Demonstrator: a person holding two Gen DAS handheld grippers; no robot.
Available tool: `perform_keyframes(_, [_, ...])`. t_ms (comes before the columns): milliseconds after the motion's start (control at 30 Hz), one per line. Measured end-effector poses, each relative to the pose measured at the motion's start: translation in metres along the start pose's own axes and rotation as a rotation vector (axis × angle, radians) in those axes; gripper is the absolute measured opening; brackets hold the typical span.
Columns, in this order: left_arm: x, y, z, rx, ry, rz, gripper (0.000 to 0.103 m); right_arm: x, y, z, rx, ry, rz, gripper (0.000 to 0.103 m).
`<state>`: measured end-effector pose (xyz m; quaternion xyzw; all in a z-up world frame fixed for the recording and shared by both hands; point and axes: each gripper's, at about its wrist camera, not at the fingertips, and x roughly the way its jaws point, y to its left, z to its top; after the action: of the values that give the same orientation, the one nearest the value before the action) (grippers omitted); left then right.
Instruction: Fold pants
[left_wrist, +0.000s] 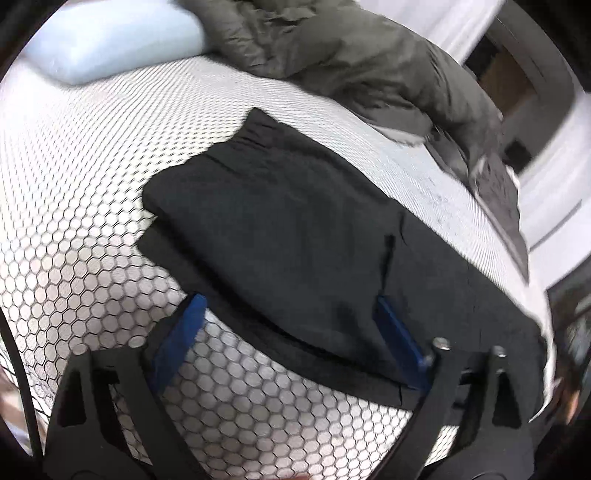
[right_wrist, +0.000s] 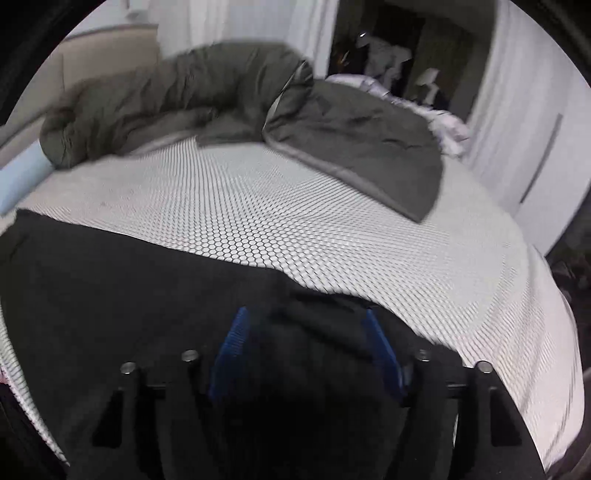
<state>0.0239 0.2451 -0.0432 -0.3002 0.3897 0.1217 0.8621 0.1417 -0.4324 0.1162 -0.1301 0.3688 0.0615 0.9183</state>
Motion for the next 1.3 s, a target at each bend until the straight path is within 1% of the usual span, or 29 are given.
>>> perform_keyframes(67, [0.008,0.007,0.006,-0.022,-0.002,-0.009,0.067,-0.035,-0.006,-0.021,0.067,-0.042,0.016,0.077])
perform_keyframes(100, [0.011,0.008,0.009,-0.019,-0.008,0.034,0.037,-0.048,-0.010,-0.031,0.121,-0.065,0.049,0.077])
perform_keyframes(133, [0.014,0.010,0.011,-0.018,-0.015,0.056,0.021,-0.061,-0.016,-0.043,0.173,-0.091,0.083,0.077])
perform_keyframes(200, [0.012,0.018,0.013,-0.057,-0.048,0.036,0.010,-0.080,-0.025,-0.065,0.254,-0.116,0.091,0.078])
perform_keyframes(233, [0.009,0.020,0.014,-0.065,-0.059,0.032,0.007,-0.089,-0.029,-0.078,0.288,-0.123,0.077,0.078])
perform_keyframes(267, [0.005,0.021,0.017,-0.056,-0.078,0.027,0.007,-0.096,-0.032,-0.087,0.308,-0.122,0.072,0.078])
perform_keyframes(333, [0.000,0.021,0.023,-0.014,-0.108,0.050,0.007,-0.104,-0.040,-0.108,0.360,-0.112,0.064,0.078])
perform_keyframes(367, [0.003,0.024,0.027,-0.004,-0.109,0.082,0.007,-0.105,-0.045,-0.113,0.378,-0.105,0.057,0.078])
perform_keyframes(433, [0.015,0.028,0.030,-0.010,-0.069,0.125,0.012,-0.103,-0.052,-0.127,0.423,-0.078,0.026,0.078])
perform_keyframes(467, [0.016,0.028,0.031,-0.007,-0.056,0.119,0.012,-0.102,-0.056,-0.135,0.457,-0.058,0.010,0.078])
perform_keyframes(500, [0.014,0.028,0.030,-0.006,-0.061,0.116,0.015,-0.102,-0.059,-0.143,0.488,-0.042,0.009,0.078])
perform_keyframes(567, [0.007,0.029,0.029,-0.010,-0.062,0.116,0.028,-0.098,-0.069,-0.159,0.572,-0.036,0.057,0.078])
perform_keyframes(600, [-0.001,0.033,0.027,-0.038,-0.064,0.102,0.041,-0.098,-0.074,-0.168,0.626,-0.050,0.101,0.078])
perform_keyframes(633, [-0.006,0.037,0.024,-0.056,-0.065,0.084,0.051,-0.096,-0.080,-0.178,0.685,-0.062,0.138,0.078])
perform_keyframes(700, [-0.017,0.043,0.016,-0.107,-0.052,0.024,0.053,-0.091,-0.089,-0.195,0.773,-0.063,0.178,0.081])
perform_keyframes(733, [-0.018,0.042,0.011,-0.108,-0.036,0.003,0.053,-0.083,-0.095,-0.204,0.831,-0.050,0.198,0.081])
perform_keyframes(800, [-0.019,0.037,0.002,-0.070,0.003,-0.031,0.053,-0.069,-0.101,-0.209,0.896,-0.049,0.257,0.075])
perform_keyframes(833, [-0.018,0.035,0.000,-0.058,0.013,-0.036,0.053,-0.064,-0.102,-0.209,0.903,-0.075,0.307,0.075])
perform_keyframes(867, [-0.017,0.032,-0.001,-0.047,0.013,-0.029,0.053,-0.057,-0.103,-0.204,0.890,-0.083,0.326,0.075])
perform_keyframes(900, [-0.013,0.030,0.000,-0.045,0.012,-0.018,0.053,-0.051,-0.106,-0.199,0.888,-0.079,0.309,0.071])
perform_keyframes(933, [-0.010,0.030,0.002,-0.063,0.017,-0.021,0.053,-0.042,-0.108,-0.192,0.897,-0.075,0.302,0.066])
perform_keyframes(967, [-0.004,0.033,0.006,-0.113,0.019,-0.027,0.053,-0.035,-0.110,-0.187,0.908,-0.071,0.307,0.047])
perform_keyframes(1000, [-0.001,0.034,0.009,-0.143,0.014,-0.019,0.051,-0.029,-0.111,-0.182,0.909,-0.057,0.298,0.031])
perform_keyframes(1067, [0.003,0.035,0.016,-0.191,-0.020,0.003,0.033,-0.033,-0.109,-0.166,0.845,-0.073,0.269,0.023])
perform_keyframes(1100, [0.004,0.035,0.018,-0.201,-0.030,0.005,0.019,-0.039,-0.106,-0.159,0.784,-0.083,0.247,0.021])
perform_keyframes(1133, [0.008,0.035,0.021,-0.212,-0.038,0.003,0.013,-0.045,-0.104,-0.150,0.726,-0.091,0.226,0.021])
perform_keyframes(1200, [0.012,0.036,0.019,-0.228,-0.056,-0.010,0.009,-0.049,-0.110,-0.143,0.681,-0.074,0.198,0.021])
perform_keyframes(1267, [0.015,0.030,0.011,-0.205,-0.064,-0.033,0.009,-0.038,-0.117,-0.143,0.671,-0.009,0.142,0.021])
perform_keyframes(1300, [0.014,0.026,0.009,-0.178,-0.066,-0.026,0.010,-0.031,-0.119,-0.146,0.664,0.030,0.123,0.022])
